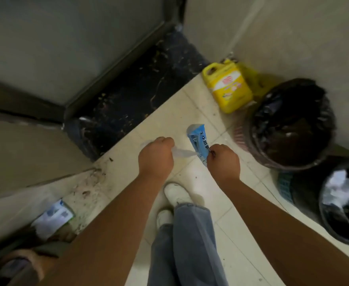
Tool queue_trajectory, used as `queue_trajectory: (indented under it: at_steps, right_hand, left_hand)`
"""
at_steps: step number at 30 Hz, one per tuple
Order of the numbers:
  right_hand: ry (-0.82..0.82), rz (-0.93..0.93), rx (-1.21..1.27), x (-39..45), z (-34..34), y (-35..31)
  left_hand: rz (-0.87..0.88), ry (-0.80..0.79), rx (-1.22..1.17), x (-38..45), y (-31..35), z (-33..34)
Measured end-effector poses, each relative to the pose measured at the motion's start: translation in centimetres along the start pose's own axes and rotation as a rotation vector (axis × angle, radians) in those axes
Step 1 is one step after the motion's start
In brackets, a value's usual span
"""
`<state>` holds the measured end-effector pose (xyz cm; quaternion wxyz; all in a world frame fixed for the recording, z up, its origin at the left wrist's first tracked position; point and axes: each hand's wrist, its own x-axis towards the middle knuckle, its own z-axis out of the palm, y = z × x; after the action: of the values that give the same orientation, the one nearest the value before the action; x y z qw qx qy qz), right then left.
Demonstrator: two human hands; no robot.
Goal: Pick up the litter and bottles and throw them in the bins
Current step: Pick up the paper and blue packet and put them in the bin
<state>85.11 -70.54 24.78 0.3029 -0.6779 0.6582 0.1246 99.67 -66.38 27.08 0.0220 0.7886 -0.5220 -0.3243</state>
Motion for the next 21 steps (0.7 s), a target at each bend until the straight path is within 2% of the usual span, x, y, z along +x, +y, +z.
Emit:
queue_trajectory:
  at_steps: [2,4,8,11,14,17,19,21]
  right_hand:
    - [0.059,0.115,0.114,-2.6,-3.7,3.5]
    - [0.118,0.214,0.202,-5.2,-7.0,7.6]
    - [0.243,0.39,0.343,-10.3,-12.5,18.4]
    - [0.295,0.52,0.411,-13.4,-15.2,27.0]
    - [0.311,0.589,0.469,-14.6,-16.1,35.0]
    - [0.303,0.639,0.476,-14.4,-16.1,41.1]
    - [0.314,0.651,0.473,-13.8,-15.5,44.5]
    - [0.323,0.668,0.443,-12.9,-14.7,47.3]
  left_hand:
    - [0.136,0.041,0.054,-1.1,4.4,-1.1]
    - [0.237,0.005,0.144,-2.1,9.5,-1.6]
    - [0.432,-0.019,0.146,-5.0,21.0,1.1]
    - [0.365,-0.034,-0.022,-8.6,29.9,6.1]
    - [0.45,-0.026,-0.132,-10.2,37.8,11.7]
    - [0.633,0.021,-0.126,-9.9,43.4,17.4]
    - [0.726,-0.025,-0.077,-9.2,45.2,21.2]
    - [0.728,-0.126,0.021,-8.6,46.0,24.9]
